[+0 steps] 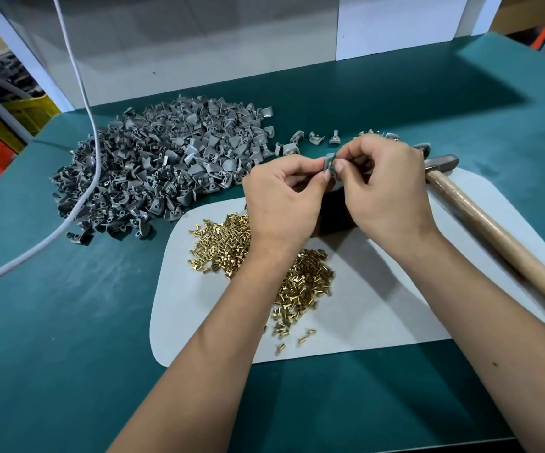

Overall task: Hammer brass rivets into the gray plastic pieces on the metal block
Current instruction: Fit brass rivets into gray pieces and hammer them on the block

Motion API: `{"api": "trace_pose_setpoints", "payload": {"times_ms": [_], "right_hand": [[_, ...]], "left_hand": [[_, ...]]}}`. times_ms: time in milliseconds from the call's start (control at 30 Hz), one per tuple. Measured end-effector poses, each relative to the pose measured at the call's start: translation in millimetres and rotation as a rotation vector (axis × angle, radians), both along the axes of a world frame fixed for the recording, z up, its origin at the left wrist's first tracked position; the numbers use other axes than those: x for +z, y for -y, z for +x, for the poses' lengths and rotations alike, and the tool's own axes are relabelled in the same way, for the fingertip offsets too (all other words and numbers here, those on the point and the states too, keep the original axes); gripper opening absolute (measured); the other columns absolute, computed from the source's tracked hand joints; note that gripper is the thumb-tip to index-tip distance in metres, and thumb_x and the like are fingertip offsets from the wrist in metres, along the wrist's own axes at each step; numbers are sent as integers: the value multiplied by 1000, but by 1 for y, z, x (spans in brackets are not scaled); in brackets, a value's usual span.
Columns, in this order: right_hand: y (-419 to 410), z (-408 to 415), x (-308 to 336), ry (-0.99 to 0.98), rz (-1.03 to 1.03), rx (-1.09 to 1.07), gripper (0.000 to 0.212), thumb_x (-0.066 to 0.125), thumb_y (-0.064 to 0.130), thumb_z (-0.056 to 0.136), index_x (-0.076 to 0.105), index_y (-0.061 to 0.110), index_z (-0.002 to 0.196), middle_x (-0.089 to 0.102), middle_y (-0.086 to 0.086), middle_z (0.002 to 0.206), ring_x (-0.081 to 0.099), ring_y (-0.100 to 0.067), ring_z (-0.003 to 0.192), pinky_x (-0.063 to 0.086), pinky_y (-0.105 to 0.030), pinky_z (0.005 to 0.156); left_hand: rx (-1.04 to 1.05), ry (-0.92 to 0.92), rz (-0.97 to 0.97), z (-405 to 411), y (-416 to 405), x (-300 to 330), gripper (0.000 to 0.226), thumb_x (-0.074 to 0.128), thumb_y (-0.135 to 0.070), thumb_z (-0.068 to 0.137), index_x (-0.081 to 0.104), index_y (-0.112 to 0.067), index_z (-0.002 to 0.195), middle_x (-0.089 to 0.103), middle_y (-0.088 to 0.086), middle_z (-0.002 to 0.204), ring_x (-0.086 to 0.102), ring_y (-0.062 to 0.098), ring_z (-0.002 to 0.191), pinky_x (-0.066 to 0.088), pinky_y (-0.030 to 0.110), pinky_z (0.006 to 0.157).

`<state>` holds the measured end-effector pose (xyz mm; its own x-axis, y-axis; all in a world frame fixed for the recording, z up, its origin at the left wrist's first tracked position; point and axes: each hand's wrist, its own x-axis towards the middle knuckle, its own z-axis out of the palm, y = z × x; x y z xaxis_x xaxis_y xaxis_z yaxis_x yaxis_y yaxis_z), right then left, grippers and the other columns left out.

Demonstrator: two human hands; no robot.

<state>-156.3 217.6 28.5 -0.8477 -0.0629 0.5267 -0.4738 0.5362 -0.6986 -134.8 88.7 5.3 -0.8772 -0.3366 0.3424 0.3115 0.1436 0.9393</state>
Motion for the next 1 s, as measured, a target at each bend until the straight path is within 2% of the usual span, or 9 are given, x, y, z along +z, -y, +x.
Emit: {"api": "trace_pose_setpoints", "payload": {"times_ms": [133,267,500,600,667,767,833,933,1000], "right_hand": [[1,1,0,14,9,-23,9,67,7,88,75,12,86,68,5,75,59,-2,66,41,-5,68],[1,1,2,25,23,-35,9,69,7,87,76,13,85,66,8,73,57,9,66,38,-2,65],[-1,1,3,45,12,-52,8,70,9,87,76,14,86,65,11,73,58,8,66,38,-2,66],[-4,3,8,-2,2,-44,8,69,11,87,77,14,86,65,11,74,60,-1,65,39,-2,69],[-4,4,11,-45,1,-13,12,67,14,91,76,13,83,66,10,71,60,-5,68,40,-6,68],[-6,2,11,-49,-12,15,36,58,27,99,69,7,72,61,2,60,54,-12,59,40,-22,61],[-13,-3,10,-57,15,-34,42,51,32,102,68,4,76,65,-8,65,57,-22,65,43,-38,66],[-31,-16,8,2,83,-104,35,46,33,103,70,9,95,72,-5,87,63,-30,89,47,-43,83],[-40,-22,5,156,29,-67,28,44,35,105,66,19,112,72,2,101,64,-25,103,46,-46,99]], "left_hand": [[49,-11,-63,0,-3,-3,13,79,2,82,80,-9,89,79,1,86,77,15,82,64,43,84],[69,-24,-125,0,-3,-3,11,78,2,82,80,-6,90,79,2,86,77,14,81,64,41,83],[70,-81,-322,1,-3,0,14,76,-2,81,77,-10,92,76,2,90,75,11,81,63,36,80],[74,-114,-378,1,-6,4,15,79,-10,83,75,-12,96,74,-4,87,72,9,76,63,32,73],[123,-129,-382,2,-7,5,16,81,-11,82,74,-14,95,72,-7,85,70,8,73,61,29,69],[147,-125,-415,3,-7,5,23,79,-1,81,75,-12,101,72,-5,91,69,7,79,61,30,75],[152,-134,-456,3,-8,6,27,76,-1,85,76,-10,111,73,-1,99,70,10,86,60,32,83],[190,-155,-523,5,-8,9,26,68,-7,94,75,-7,119,74,4,104,68,15,95,56,32,91],[208,-166,-534,6,-8,11,24,66,-9,97,76,-7,118,73,3,102,65,13,97,53,28,91]]}}
